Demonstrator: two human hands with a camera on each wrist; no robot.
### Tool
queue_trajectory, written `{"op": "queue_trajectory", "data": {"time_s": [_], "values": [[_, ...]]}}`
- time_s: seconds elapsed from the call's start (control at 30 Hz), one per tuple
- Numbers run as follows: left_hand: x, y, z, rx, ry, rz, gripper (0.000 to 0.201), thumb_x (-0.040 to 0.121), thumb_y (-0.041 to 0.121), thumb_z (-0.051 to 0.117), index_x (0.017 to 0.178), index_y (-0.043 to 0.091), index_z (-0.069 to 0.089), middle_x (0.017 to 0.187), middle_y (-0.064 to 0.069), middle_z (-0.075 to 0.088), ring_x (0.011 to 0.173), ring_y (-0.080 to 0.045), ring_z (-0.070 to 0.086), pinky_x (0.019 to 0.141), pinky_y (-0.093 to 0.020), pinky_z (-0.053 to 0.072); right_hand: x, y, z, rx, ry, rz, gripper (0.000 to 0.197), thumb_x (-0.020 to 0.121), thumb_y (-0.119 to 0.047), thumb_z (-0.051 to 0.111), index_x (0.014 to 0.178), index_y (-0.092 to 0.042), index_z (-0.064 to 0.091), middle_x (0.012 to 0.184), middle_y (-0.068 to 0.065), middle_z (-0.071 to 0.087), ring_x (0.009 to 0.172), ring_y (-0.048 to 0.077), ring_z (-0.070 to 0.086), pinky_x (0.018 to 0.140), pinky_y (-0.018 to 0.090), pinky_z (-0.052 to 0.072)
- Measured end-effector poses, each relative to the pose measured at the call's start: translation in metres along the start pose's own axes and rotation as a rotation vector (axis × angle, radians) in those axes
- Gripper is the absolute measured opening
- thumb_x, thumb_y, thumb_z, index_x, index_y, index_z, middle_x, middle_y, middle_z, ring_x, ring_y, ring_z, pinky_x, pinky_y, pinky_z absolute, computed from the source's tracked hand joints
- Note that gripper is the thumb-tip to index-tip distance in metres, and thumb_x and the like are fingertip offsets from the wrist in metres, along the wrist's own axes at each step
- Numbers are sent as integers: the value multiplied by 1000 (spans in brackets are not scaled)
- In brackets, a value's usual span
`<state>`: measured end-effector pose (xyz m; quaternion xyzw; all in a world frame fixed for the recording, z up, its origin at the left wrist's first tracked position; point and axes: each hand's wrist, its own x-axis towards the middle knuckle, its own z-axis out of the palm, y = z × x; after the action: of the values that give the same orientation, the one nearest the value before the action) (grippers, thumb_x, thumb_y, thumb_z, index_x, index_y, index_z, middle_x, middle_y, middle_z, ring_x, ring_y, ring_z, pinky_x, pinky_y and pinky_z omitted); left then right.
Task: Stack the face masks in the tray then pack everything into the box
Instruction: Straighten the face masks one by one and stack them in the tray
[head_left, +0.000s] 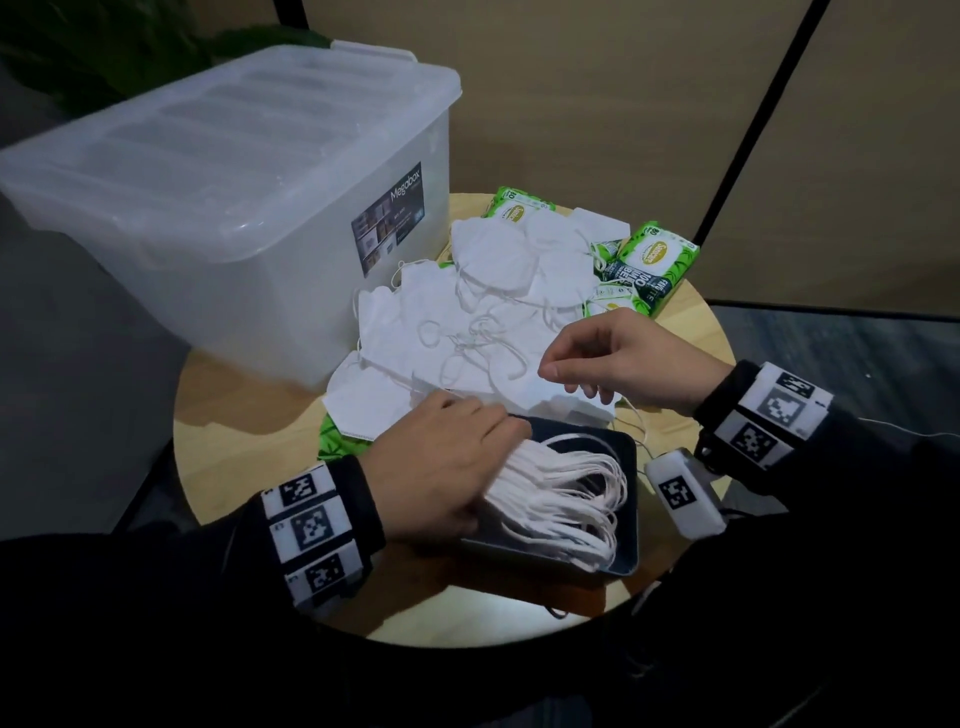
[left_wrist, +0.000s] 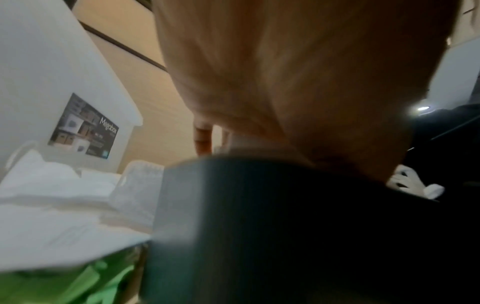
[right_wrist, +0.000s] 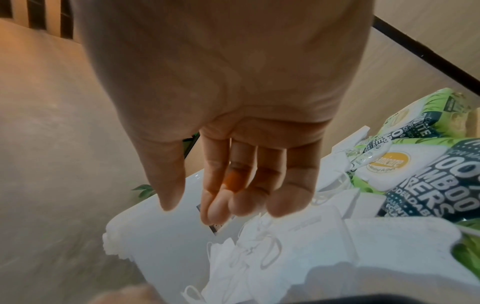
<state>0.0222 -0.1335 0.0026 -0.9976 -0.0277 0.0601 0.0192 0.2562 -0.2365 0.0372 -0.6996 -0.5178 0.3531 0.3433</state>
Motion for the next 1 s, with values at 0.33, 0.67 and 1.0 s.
{"op": "queue_trajectory", "data": {"time_s": [0.33,0.67,1.0], "values": [[10,-21,-18,120,-21,-133,91,70,62,77,142,25,35,133,1,52,118,-23,49,93,-41,36,-4,-5,7,41,-81,-113,29,88,-41,77,112,-24,76,106,-2,76,102,14,69,86,27,54],[18,-23,-3,-255,-37,-71,97,83,46,76,157,20,20,132,-9,56,116,-30,55,96,-43,46,4,4,10,-79,-134,-8,48,80,-69,72,115,-37,71,111,-5,71,98,18,67,84,36,56],[18,-52,-13,-284,-226,-137,91,103,55,49,164,16,-6,173,-6,5,156,-20,10,123,-30,9,-2,-1,11,-317,-323,37,61,77,-59,79,131,-35,63,120,-18,69,103,1,65,94,21,49]]}}
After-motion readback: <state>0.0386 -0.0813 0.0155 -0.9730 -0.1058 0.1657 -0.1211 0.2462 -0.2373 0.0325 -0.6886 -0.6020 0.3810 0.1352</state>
